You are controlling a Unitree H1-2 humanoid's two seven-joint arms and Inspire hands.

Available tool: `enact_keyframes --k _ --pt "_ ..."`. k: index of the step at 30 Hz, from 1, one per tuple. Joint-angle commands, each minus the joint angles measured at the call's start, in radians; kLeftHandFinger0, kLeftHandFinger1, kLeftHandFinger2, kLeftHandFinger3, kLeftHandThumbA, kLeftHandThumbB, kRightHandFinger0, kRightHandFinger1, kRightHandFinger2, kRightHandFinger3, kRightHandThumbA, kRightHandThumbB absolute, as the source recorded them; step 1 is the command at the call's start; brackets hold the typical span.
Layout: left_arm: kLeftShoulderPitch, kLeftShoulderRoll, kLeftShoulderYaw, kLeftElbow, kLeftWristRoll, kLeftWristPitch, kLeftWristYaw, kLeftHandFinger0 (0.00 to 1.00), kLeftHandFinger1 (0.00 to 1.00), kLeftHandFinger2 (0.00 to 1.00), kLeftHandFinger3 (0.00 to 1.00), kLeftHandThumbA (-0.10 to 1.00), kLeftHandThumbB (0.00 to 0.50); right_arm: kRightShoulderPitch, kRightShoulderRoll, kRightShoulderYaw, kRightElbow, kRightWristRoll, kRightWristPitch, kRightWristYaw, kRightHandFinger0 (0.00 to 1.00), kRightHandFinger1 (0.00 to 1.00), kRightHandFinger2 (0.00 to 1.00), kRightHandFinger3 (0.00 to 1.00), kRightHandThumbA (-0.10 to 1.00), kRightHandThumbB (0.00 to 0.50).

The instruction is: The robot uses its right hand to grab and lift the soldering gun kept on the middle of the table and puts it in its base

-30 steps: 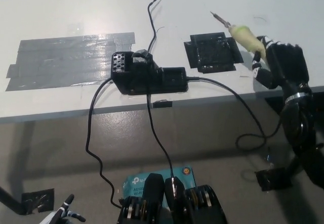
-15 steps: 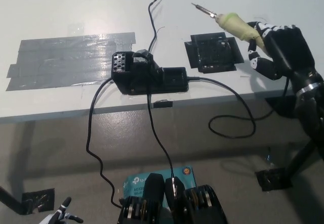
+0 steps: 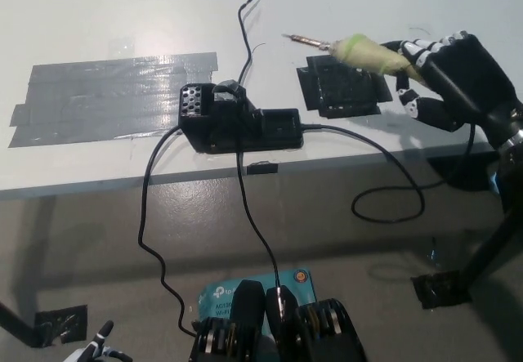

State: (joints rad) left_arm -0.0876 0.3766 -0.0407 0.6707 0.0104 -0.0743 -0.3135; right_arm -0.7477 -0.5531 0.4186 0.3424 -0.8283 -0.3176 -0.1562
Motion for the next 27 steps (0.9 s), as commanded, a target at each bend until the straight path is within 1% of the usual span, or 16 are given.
enact_keyframes --k 1,2,5,7,8,9,10,12,14,18,19,20,22,24,25,27 --pt "-0.006 0.033 -0.002 -0.013 0.005 -0.029 -0.015 0.0 0.0 0.2 0.48 1.0 0.5 -0.094 -0.043 0.0 -0.039 -0.043 -0.077 0.016 0.0 0.01 0.45 0.33 -0.1 0.257" --pt "-0.008 0.033 -0.003 -0.012 0.007 -0.03 -0.015 0.0 0.0 0.2 0.48 1.0 0.5 -0.101 -0.045 0.0 -0.048 -0.044 -0.071 0.044 0.0 0.02 0.47 0.33 -0.1 0.236" --pt "-0.006 0.034 -0.005 -0.024 0.011 -0.015 -0.011 0.0 0.0 0.21 0.5 1.0 0.5 -0.121 -0.04 -0.004 -0.037 -0.023 -0.096 0.066 0.0 0.04 0.52 0.33 -0.1 0.232" --pt "-0.006 0.035 -0.006 -0.028 0.012 -0.006 -0.011 0.0 0.0 0.24 0.51 1.0 0.5 -0.138 -0.036 0.002 -0.033 -0.03 -0.114 0.077 0.0 0.07 0.51 0.37 -0.1 0.218" --pt "-0.005 0.035 -0.006 -0.031 0.013 -0.004 -0.01 0.0 0.0 0.24 0.51 1.0 0.5 -0.142 -0.036 0.003 -0.034 -0.032 -0.117 0.085 0.0 0.08 0.39 0.41 -0.1 0.216" --pt "-0.005 0.035 -0.006 -0.031 0.014 -0.004 -0.009 0.0 0.0 0.25 0.52 1.0 0.5 -0.145 -0.034 0.005 -0.039 -0.039 -0.113 0.095 0.0 0.07 0.39 0.43 -0.1 0.239" --pt "-0.006 0.034 -0.006 -0.027 0.016 -0.008 -0.006 0.0 0.0 0.25 0.53 1.0 0.5 -0.154 -0.033 0.01 -0.043 -0.054 -0.109 0.102 0.0 0.07 0.35 0.44 -0.1 0.281" --pt "-0.006 0.032 -0.004 -0.027 0.014 -0.015 -0.007 0.0 0.0 0.26 0.52 1.0 0.5 -0.163 -0.031 0.016 -0.037 -0.068 -0.115 0.103 0.0 0.08 0.26 0.45 -0.1 0.317" --pt "-0.007 0.03 0.0 -0.025 0.01 -0.012 -0.007 0.0 0.0 0.25 0.51 1.0 0.5 -0.175 -0.027 0.024 -0.019 -0.076 -0.132 0.095 0.0 0.04 0.23 0.41 -0.1 0.322" --pt "-0.013 0.031 0.0 -0.019 0.008 -0.013 -0.01 0.0 0.0 0.24 0.51 1.0 0.5 -0.195 -0.018 0.029 -0.001 -0.071 -0.149 0.11 0.0 0.03 0.28 0.37 -0.1 0.296" --pt "-0.012 0.032 0.0 -0.023 0.007 -0.012 -0.014 0.0 0.0 0.22 0.5 1.0 0.5 -0.208 -0.016 0.047 0.012 -0.082 -0.152 0.097 0.0 0.01 0.29 0.34 -0.1 0.264" --pt "-0.013 0.032 0.0 -0.02 0.005 -0.014 -0.016 0.0 0.0 0.22 0.5 1.0 0.5 -0.212 -0.014 0.054 0.016 -0.088 -0.152 0.09 0.0 0.0 0.35 0.32 -0.1 0.237" --pt "-0.014 0.033 -0.001 -0.02 0.006 -0.013 -0.016 0.0 0.0 0.21 0.51 1.0 0.5 -0.221 -0.008 0.075 0.037 -0.111 -0.152 0.054 0.0 0.0 0.36 0.27 -0.1 0.238" --pt "-0.015 0.031 -0.001 -0.016 0.009 -0.022 -0.01 0.0 0.0 0.2 0.5 1.0 0.5 -0.228 -0.008 0.091 0.042 -0.132 -0.152 0.062 0.0 0.0 0.35 0.27 -0.1 0.288" --pt "-0.015 0.03 -0.001 -0.014 0.009 -0.025 -0.01 0.0 0.0 0.2 0.48 1.0 0.5 -0.227 -0.008 0.09 0.04 -0.135 -0.152 0.072 0.0 0.0 0.28 0.29 -0.1 0.294" --pt "-0.017 0.029 -0.002 -0.011 0.006 -0.026 -0.015 0.0 0.0 0.2 0.48 1.0 0.5 -0.224 -0.007 0.088 0.034 -0.148 -0.149 0.082 0.0 0.0 0.24 0.3 -0.1 0.278"
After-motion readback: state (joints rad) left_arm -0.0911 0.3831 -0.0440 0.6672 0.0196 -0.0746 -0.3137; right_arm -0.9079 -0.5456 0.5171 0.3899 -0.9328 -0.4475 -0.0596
